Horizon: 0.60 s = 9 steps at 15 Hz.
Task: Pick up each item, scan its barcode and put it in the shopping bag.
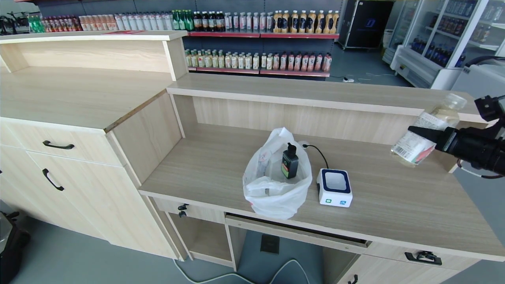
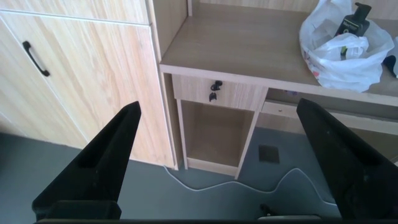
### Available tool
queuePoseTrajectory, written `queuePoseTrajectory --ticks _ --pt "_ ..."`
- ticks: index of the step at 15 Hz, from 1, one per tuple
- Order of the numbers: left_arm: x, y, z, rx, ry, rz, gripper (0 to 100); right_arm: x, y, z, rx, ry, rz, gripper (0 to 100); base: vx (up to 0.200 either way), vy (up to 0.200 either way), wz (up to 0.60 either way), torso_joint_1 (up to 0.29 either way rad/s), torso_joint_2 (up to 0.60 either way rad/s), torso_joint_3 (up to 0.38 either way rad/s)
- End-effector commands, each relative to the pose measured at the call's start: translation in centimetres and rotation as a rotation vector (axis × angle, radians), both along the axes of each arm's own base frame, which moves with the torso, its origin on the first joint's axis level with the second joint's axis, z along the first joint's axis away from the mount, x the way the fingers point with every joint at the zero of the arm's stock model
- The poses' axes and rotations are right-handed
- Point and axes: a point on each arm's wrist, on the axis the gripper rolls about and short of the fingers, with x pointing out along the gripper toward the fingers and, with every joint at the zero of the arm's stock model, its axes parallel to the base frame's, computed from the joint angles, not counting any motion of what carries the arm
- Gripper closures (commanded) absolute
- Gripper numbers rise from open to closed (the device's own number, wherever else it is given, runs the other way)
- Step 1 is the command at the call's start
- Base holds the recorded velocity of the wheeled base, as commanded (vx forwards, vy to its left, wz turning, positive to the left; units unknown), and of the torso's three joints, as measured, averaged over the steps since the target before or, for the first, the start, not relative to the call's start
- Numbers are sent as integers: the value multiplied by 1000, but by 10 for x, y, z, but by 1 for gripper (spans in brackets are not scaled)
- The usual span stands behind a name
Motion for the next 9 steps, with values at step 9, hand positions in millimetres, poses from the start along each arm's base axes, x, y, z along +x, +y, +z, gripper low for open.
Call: queuePoseTrajectory --ticks 9 --pt "0 0 0 0 0 0 0 -101 144 96 97 -93 566 100 0 0 0 0 0 0"
